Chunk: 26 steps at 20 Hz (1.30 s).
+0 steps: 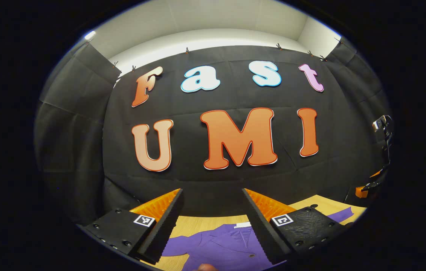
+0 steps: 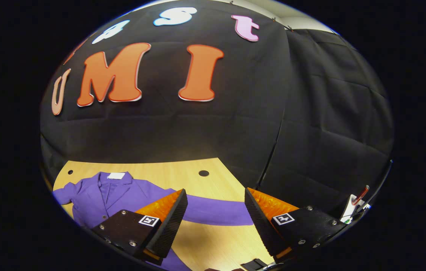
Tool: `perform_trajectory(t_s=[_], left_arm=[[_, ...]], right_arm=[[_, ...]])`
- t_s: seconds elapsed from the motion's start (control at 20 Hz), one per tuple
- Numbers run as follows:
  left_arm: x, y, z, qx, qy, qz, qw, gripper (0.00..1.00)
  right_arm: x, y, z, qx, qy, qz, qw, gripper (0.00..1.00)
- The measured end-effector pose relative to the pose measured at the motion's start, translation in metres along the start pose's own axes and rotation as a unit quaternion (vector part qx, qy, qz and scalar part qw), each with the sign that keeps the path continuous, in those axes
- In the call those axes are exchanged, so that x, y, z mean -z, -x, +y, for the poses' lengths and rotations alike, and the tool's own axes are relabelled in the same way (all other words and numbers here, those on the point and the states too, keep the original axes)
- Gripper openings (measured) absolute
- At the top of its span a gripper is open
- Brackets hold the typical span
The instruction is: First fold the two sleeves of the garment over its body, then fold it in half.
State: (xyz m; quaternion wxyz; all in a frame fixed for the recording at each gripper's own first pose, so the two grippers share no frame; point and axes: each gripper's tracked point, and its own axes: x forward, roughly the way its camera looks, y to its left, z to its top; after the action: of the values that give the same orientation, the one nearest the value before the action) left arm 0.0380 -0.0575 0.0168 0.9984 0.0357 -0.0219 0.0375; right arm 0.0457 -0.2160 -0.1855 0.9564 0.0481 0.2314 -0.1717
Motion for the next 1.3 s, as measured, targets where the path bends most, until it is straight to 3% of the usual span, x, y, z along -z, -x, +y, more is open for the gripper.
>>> perform_trajectory(t_s=[0.2,0.5,0.75,1.0,1.3], left_arm=[[0.005,0.001,-0.003,-0.015,-0.005,0.011,1.000,0.96],[0.023,0.003,-0.005,-0.036,-0.012,0.038,0.999,0.96],[0.047,0.009,-0.015,-0.047,-0.028,0.077,0.996,0.97],[0.057,0.014,-0.027,-0.056,-0.043,0.096,0.993,0.97],[0.066,0.014,-0.041,-0.057,-0.053,0.113,0.991,0.97]], right_arm=[[0.022,-0.032,-0.028,0.023,-0.034,0.060,0.997,0.94],[0.061,-0.082,-0.056,0.035,-0.034,0.157,0.986,0.94],[0.099,-0.117,-0.066,0.010,-0.080,0.251,0.965,0.94],[0.124,-0.145,-0.078,-0.002,-0.082,0.315,0.946,0.94],[0.163,-0.169,-0.081,-0.036,-0.123,0.403,0.906,0.93]])
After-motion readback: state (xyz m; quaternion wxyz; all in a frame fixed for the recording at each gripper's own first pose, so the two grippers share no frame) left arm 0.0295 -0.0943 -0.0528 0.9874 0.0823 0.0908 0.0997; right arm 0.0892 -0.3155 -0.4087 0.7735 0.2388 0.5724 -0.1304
